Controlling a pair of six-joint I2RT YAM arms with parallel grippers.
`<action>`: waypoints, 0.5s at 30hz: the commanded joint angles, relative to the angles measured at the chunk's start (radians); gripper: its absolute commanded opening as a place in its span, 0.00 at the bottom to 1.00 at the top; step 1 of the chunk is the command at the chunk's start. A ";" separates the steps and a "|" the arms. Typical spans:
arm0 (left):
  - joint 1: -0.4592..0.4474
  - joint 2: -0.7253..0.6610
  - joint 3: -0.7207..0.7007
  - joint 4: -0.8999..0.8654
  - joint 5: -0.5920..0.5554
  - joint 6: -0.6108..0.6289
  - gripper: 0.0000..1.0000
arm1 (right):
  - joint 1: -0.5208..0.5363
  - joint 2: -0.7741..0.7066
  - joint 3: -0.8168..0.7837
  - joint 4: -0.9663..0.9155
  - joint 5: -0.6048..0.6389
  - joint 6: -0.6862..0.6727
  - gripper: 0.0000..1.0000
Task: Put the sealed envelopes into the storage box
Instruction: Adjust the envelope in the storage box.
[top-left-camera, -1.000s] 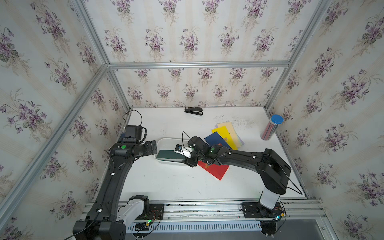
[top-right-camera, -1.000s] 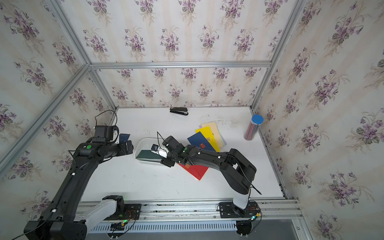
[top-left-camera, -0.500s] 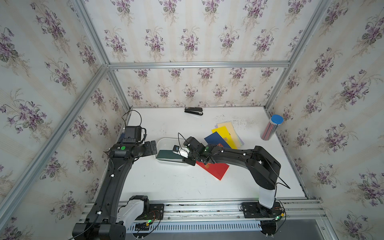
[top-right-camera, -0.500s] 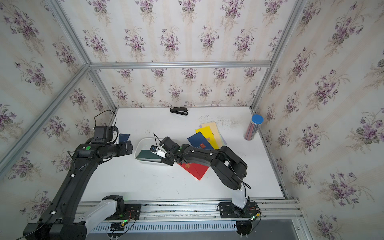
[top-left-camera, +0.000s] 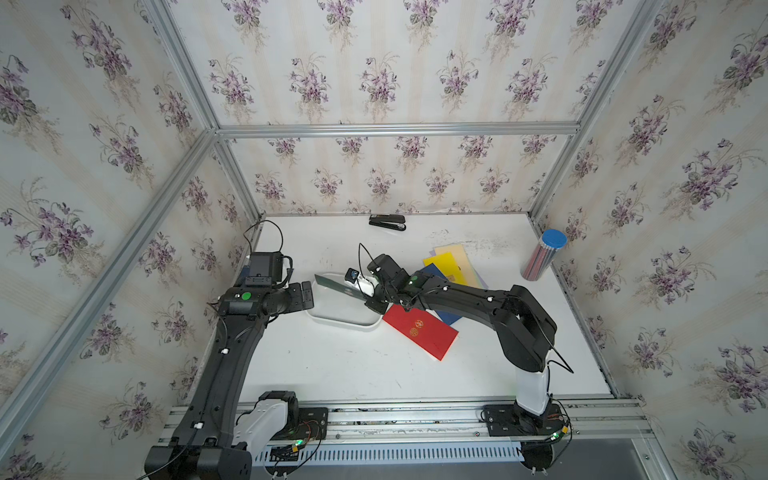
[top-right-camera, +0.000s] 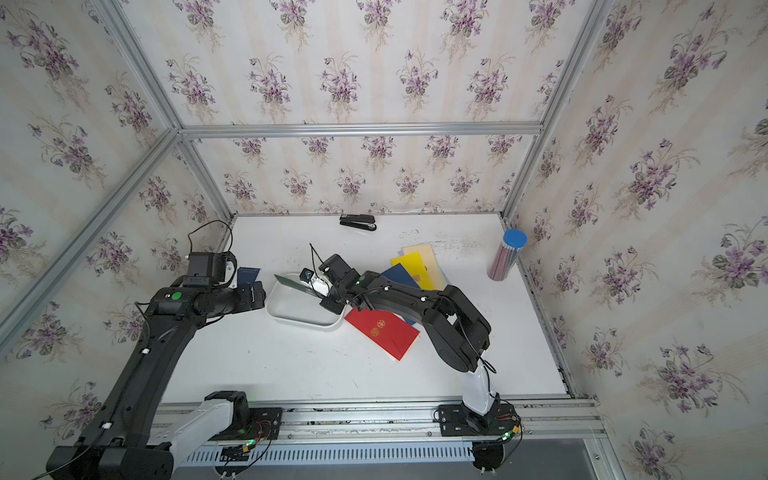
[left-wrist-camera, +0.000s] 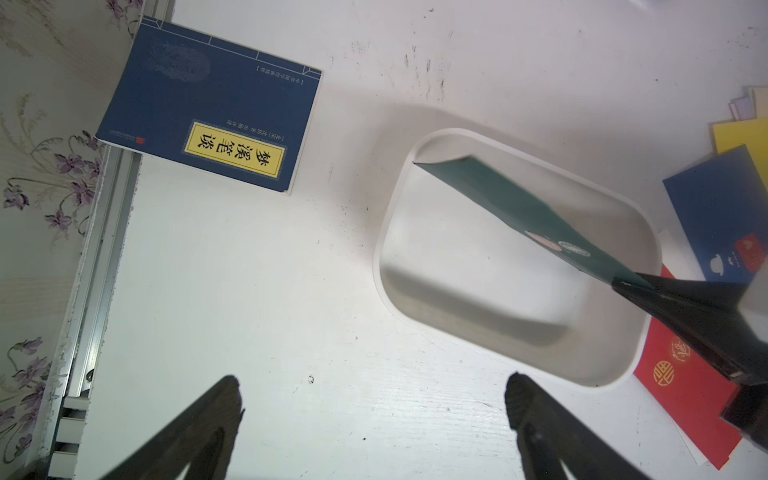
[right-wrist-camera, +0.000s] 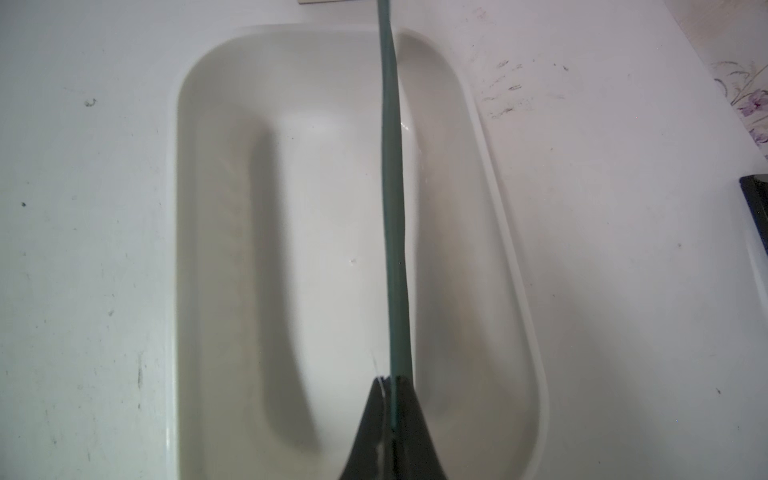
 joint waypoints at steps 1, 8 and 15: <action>0.001 0.002 -0.001 0.015 -0.008 -0.005 1.00 | -0.031 0.027 0.044 -0.064 -0.109 0.015 0.06; 0.000 -0.001 -0.003 0.017 -0.008 -0.004 1.00 | -0.060 0.124 0.218 -0.263 -0.205 -0.096 0.06; 0.001 0.004 -0.003 0.020 -0.004 -0.002 1.00 | -0.065 0.201 0.375 -0.421 -0.187 -0.151 0.03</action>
